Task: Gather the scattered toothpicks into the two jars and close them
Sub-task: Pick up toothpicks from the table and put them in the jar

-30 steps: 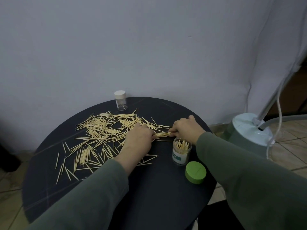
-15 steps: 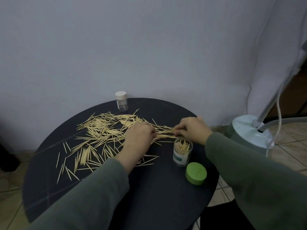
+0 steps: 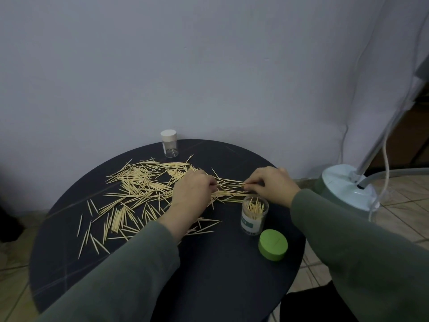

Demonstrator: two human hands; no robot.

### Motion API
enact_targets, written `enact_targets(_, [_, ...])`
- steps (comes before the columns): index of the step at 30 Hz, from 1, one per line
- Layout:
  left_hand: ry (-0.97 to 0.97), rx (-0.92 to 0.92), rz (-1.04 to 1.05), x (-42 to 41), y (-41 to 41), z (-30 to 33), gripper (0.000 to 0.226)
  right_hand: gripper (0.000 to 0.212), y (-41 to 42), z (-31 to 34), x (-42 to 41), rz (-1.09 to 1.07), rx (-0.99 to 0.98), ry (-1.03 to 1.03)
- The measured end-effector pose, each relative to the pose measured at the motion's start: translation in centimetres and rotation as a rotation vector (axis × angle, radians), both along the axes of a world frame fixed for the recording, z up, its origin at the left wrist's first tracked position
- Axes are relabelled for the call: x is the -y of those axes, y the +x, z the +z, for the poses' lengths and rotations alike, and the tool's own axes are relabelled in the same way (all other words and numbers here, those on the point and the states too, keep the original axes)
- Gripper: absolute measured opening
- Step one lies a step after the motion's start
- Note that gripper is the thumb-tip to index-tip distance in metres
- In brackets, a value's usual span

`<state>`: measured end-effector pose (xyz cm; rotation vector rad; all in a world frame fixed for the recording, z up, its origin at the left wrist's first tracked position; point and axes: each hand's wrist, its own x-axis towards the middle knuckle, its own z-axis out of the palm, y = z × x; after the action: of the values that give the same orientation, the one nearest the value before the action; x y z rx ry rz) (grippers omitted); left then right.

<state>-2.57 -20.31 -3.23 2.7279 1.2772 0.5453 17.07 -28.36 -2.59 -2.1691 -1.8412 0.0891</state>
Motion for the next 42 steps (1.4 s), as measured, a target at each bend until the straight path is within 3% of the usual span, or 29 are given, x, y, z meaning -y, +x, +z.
enact_targets(3, [-0.038, 0.05, 0.01, 0.0, -0.1, 0.3, 0.022, 0.026, 0.1, 0.1, -0.1, -0.015, -0.014, 0.045])
enact_targets(6, [-0.11, 0.169, 0.035, 0.4, 0.0, 0.8, 0.018, 0.018, 0.0, 0.2, -0.2, -0.019, -0.179, 0.113])
enact_targets(12, [-0.453, 0.541, 0.032, 0.7, 0.5, 1.9, 0.016, 0.001, -1.0, 1.9, 0.5, 0.051, -0.421, 0.223])
enact_targets(17, [-0.7, 0.878, -0.058, 2.1, 0.6, 3.5, 0.013, 0.012, -1.4, 3.6, 1.7, 0.157, -0.544, 0.292])
enact_targets(21, [-0.819, 1.0, -0.139, 3.8, 1.1, 4.1, 0.018, 0.009, -0.5, 4.2, 3.2, 0.236, -0.608, 0.212])
enact_targets(23, [-0.862, 1.018, -0.174, 4.6, 1.3, 3.7, 0.016, 0.005, 0.2, 4.1, 4.1, 0.252, -0.647, 0.136])
enact_targets(26, [-0.886, 0.996, -0.205, 5.6, 1.8, 2.5, 0.015, 0.018, 1.0, 3.4, 5.0, 0.242, -0.716, 0.029])
enact_targets(30, [-0.9, 0.937, -0.252, 6.4, 2.2, 1.1, 0.011, 0.013, 1.0, 2.6, 5.3, 0.267, -0.738, -0.007])
enact_targets(34, [-0.754, 0.832, -0.276, 6.0, 2.2, 0.3, 0.02, 0.008, 0.5, 2.1, 4.9, 0.299, -0.674, -0.035])
enact_targets(39, [-0.509, 0.732, -0.287, 5.4, 1.4, 0.1, 0.042, 0.042, 0.5, 2.0, 4.8, 0.266, -0.671, -0.033])
enact_targets(42, [-0.373, 0.654, -0.323, 5.7, 1.1, 0.0, 0.037, 0.063, 0.8, 2.0, 4.8, 0.246, -0.65, -0.114])
